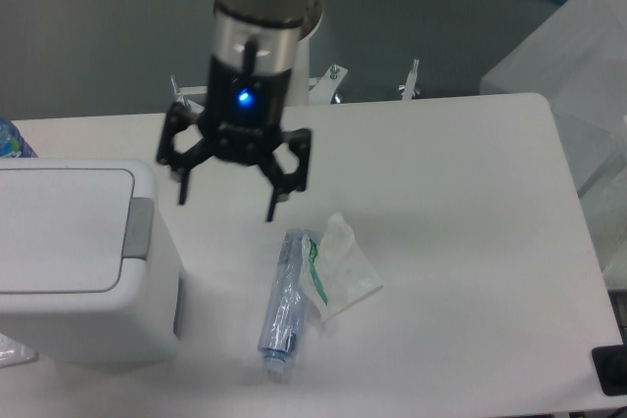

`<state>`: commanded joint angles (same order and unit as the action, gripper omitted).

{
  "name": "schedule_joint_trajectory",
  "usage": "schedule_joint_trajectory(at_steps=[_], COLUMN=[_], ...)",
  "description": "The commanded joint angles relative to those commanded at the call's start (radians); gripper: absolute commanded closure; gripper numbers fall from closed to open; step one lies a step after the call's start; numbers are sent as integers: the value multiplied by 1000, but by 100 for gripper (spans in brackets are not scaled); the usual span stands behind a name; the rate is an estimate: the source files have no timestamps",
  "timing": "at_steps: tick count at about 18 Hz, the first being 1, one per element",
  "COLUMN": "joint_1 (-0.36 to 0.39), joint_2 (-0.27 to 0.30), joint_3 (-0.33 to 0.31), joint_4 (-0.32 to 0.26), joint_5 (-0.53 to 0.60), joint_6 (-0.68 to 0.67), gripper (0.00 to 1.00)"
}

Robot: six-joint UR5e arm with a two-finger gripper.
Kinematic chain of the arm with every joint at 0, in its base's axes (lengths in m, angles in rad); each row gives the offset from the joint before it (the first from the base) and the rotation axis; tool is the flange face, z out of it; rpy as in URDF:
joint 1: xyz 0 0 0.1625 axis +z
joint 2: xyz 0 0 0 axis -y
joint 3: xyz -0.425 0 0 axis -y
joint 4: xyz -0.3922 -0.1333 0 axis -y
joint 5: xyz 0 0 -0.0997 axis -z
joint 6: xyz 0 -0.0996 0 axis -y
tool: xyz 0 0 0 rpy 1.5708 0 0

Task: Open the trash can
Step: 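Move the open gripper over to the white trash can's lid edge, then press the gripper down on the lid edge to flip the lid open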

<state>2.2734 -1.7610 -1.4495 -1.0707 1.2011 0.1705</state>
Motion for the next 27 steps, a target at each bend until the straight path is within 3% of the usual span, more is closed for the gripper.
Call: schedule_joint_trajectory(at_steps=[6,27], joint_1=[-17,-18], joint_2=[-5,-15], joint_3=[-35,-55], joint_4=[0,6], joint_5=[0,-6], joint_6=[-8,-20], gripper=[0,0])
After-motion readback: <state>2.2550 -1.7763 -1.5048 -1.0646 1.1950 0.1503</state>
